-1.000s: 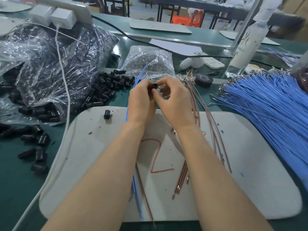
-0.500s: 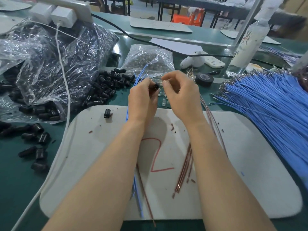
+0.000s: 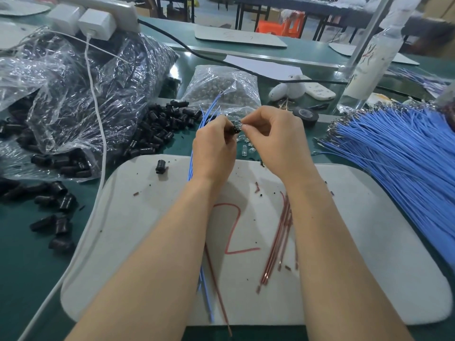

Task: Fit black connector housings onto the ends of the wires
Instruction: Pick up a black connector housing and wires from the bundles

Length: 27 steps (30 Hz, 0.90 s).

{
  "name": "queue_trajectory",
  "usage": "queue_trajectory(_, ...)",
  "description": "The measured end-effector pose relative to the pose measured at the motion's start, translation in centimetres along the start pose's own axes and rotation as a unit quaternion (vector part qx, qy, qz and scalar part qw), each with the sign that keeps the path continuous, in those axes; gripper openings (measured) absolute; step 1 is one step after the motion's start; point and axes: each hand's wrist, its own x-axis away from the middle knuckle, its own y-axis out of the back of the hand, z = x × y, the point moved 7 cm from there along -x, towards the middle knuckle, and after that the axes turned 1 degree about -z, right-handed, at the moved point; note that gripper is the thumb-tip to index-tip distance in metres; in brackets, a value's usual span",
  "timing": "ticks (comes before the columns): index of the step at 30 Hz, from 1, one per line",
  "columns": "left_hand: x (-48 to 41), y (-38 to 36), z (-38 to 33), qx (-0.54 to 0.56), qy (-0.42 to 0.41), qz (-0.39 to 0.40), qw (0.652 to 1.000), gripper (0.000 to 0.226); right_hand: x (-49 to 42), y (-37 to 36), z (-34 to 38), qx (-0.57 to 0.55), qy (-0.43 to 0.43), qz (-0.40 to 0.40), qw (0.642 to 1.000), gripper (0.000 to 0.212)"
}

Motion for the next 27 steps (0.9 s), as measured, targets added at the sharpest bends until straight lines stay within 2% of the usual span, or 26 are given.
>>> queue_trajectory(13,0.3,-0.2,-0.5,-0.050,-0.010,0.011,0.999,0.013,-0.2,-0.5,-0.7,0.069,-0.014,-0.017,0.997,0.011)
queue_trajectory(18,0.5,-1.3,-1.4,-0.019,-0.085,0.088,0.992,0.017,-0.1,0.5,-2.6,0.033,-0.063,-0.041,0.997,0.013)
queue_trajectory(27,0.3,-1.2,-1.1,0.005,-0.091,0.090,0.992,0.014,-0.1,-0.1,-4.7,-0.082,-0.119,0.001,0.989,0.011)
